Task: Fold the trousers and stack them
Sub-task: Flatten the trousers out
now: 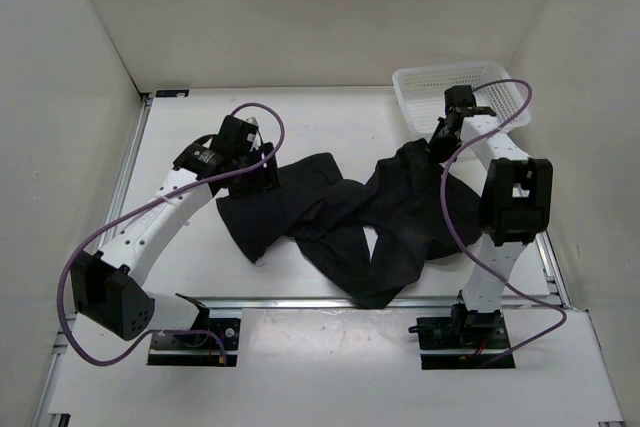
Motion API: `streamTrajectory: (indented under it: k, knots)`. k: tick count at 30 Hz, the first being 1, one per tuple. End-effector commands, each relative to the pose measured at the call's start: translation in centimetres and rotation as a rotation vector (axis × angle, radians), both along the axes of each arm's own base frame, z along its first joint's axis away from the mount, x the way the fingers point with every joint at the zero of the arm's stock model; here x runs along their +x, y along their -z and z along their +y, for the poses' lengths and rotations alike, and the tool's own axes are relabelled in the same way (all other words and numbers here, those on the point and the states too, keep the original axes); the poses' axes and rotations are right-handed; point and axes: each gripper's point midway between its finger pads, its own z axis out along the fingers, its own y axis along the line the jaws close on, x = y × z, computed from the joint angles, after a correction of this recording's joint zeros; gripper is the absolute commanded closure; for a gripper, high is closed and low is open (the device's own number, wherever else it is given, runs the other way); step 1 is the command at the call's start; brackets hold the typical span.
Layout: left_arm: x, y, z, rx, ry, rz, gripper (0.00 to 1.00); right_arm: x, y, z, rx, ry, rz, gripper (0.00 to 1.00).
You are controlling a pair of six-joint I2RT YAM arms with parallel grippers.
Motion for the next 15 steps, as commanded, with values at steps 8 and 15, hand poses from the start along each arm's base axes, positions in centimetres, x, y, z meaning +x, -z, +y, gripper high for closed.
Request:
streamTrajectory:
  k: [8, 15]
  knots:
    - [-1.0, -1.2, 1.6, 0.021, -0.040, -0.030, 0.19, 7.9, -1.8, 1.6, 0.057, -0.036, -0.119, 1.00]
    - [-0.9, -1.7, 2.0, 0.036, -0.051, -0.036, 0.18, 8.9, -2.9, 1.8, 0.071, -0.033, -0.153, 1.00]
